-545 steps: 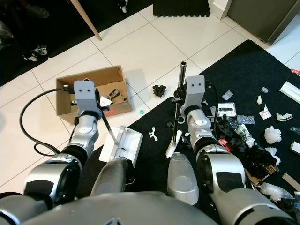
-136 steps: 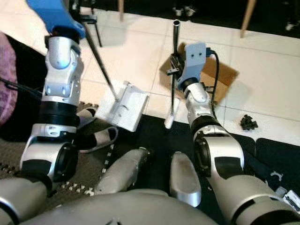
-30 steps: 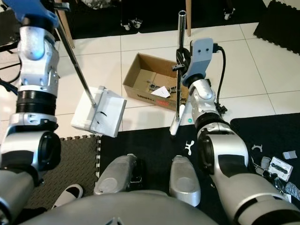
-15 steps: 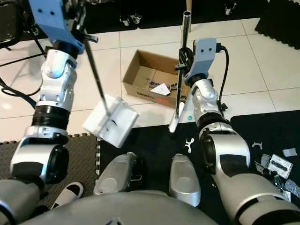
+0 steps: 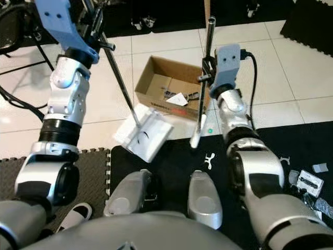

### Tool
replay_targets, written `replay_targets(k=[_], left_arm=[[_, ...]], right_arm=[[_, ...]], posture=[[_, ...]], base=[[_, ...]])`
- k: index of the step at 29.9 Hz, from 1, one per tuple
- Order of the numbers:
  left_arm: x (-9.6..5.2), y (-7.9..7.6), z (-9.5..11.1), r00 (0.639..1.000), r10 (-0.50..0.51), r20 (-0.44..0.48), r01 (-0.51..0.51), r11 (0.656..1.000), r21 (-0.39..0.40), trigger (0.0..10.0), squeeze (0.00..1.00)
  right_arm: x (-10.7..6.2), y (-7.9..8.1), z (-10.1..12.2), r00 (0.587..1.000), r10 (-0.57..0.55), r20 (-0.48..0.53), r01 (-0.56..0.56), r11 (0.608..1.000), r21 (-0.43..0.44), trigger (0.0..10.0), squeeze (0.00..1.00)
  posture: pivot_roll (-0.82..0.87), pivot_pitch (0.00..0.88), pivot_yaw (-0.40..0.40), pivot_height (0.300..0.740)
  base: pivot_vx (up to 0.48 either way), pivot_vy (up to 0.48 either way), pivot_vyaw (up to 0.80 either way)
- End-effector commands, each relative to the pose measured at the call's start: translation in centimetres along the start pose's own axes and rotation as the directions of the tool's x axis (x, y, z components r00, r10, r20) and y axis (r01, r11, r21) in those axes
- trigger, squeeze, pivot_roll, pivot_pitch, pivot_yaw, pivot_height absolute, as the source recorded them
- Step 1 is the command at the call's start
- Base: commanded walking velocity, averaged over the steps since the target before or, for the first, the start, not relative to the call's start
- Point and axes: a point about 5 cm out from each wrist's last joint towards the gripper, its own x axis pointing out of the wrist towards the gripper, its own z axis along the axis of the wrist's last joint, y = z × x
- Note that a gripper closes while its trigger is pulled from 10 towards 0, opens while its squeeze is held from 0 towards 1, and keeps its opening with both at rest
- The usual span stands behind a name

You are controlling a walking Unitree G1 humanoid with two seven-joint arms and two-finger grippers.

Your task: Sweep floor

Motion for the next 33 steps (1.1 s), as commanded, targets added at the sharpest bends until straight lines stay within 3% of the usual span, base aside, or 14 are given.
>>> replay_targets(k=[1, 2, 3, 5, 12, 13, 14, 15, 17, 21, 22, 24, 25, 33], left_arm=[[-0.1, 0.4, 0.7, 0.999, 0.008, 0.032, -0.008, 1.000, 0.014, 10.0, 0.00], [-0.1, 0.4, 0.7, 0.999, 0.007, 0.031, -0.008, 1.000, 0.015, 10.0, 0.00], [-0.1, 0.4, 0.7, 0.999, 0.007, 0.031, -0.008, 1.000, 0.015, 10.0, 0.00], [-0.2, 0.2, 0.6, 1.000, 0.002, 0.028, -0.003, 1.000, 0.011, 10.0, 0.00], [-0.1, -0.1, 0.5, 1.000, -0.004, 0.026, 0.004, 1.000, 0.008, 10.0, 0.00], [-0.1, -0.1, 0.5, 1.000, -0.005, 0.025, 0.005, 1.000, 0.007, 10.0, 0.00], [-0.1, -0.1, 0.5, 1.000, -0.005, 0.025, 0.005, 1.000, 0.007, 10.0, 0.00], [-0.1, -0.2, 0.4, 1.000, -0.006, 0.023, 0.006, 1.000, 0.006, 10.0, 0.00], [-0.1, -0.3, 0.3, 1.000, -0.006, 0.021, 0.006, 1.000, 0.004, 10.0, 0.00], [-0.2, -0.4, 0.1, 1.000, -0.002, 0.016, 0.002, 1.000, 0.001, 10.0, 0.00], [-0.3, -0.5, -0.1, 1.000, 0.001, 0.011, -0.001, 1.000, -0.003, 10.0, 0.00], [-0.4, -0.6, -0.2, 1.000, 0.003, 0.007, -0.003, 1.000, -0.005, 10.0, 0.00], [-0.6, -0.8, -0.5, 1.000, 0.005, 0.000, -0.005, 1.000, -0.009, 10.0, 0.00], [-0.6, -1.1, -0.7, 1.000, 0.001, -0.007, -0.001, 1.000, -0.015, 10.0, 0.00]], right_arm=[[-0.5, -1.6, 0.3, 1.000, -0.017, 0.011, 0.018, 0.995, -0.101, 10.0, 0.00], [-1.2, -3.0, -0.1, 0.999, -0.041, -0.019, 0.037, 0.984, -0.173, 10.0, 0.00], [-1.2, -3.0, -0.1, 0.999, -0.041, -0.019, 0.037, 0.984, -0.173, 10.0, 0.00], [-3.0, -5.7, -1.1, 0.993, -0.070, -0.092, 0.038, 0.949, -0.312, 10.0, 0.00], [-5.3, -7.8, -2.7, 0.976, -0.061, -0.207, -0.021, 0.928, -0.372, 10.0, 0.00], [-6.0, -7.7, -3.8, 0.961, 0.002, -0.276, -0.082, 0.958, -0.276, 10.0, 0.00], [-6.0, -7.7, -3.8, 0.961, 0.002, -0.276, -0.082, 0.958, -0.276, 10.0, 0.00], [-6.9, -7.2, -5.1, 0.938, 0.080, -0.337, -0.137, 0.980, -0.148, 10.0, 0.00], [-8.4, -6.3, -6.9, 0.894, 0.213, -0.394, -0.216, 0.976, 0.037, 10.0, 0.00], [-10.3, -5.0, -9.2, 0.835, 0.287, -0.470, -0.252, 0.958, 0.136, 10.0, 0.00], [-11.1, -4.4, -10.1, 0.817, 0.302, -0.491, -0.235, 0.952, 0.194, 10.0, 0.00], [-11.6, -4.1, -10.6, 0.807, 0.311, -0.501, -0.221, 0.947, 0.232, 10.0, 0.00], [-12.3, -3.7, -11.3, 0.798, 0.325, -0.508, -0.177, 0.931, 0.319, 10.0, 0.00], [-13.3, -3.3, -11.8, 0.789, 0.353, -0.504, -0.168, 0.912, 0.375, 10.0, 0.00]], posture=[[0.01, 0.002, 0.027, 0.740], [0.00, 0.003, 0.026, 0.740], [0.00, 0.003, 0.026, 0.740], [-0.01, 0.006, 0.024, 0.740], [-0.02, 0.010, 0.023, 0.740], [-0.02, 0.012, 0.022, 0.740], [-0.02, 0.012, 0.022, 0.740], [-0.02, 0.013, 0.018, 0.740], [-0.02, 0.016, 0.013, 0.740], [-0.02, 0.020, 0.001, 0.740], [-0.03, 0.022, -0.005, 0.740], [-0.03, 0.022, -0.005, 0.740], [-0.03, 0.025, -0.007, 0.740], [-0.04, 0.024, -0.006, 0.740]], base=[[0.000, 0.000, 0.00], [0.000, 0.000, 0.00], [0.000, 0.000, 0.00], [0.000, 0.000, 0.00], [0.000, 0.000, 0.00], [0.000, 0.000, 0.00], [0.000, 0.000, 0.00], [0.000, 0.000, 0.00], [0.000, 0.000, 0.00], [0.000, 0.000, 0.00], [0.000, 0.000, 0.00], [0.000, 0.000, 0.00], [0.000, 0.000, 0.00], [0.000, 0.000, 0.00]])
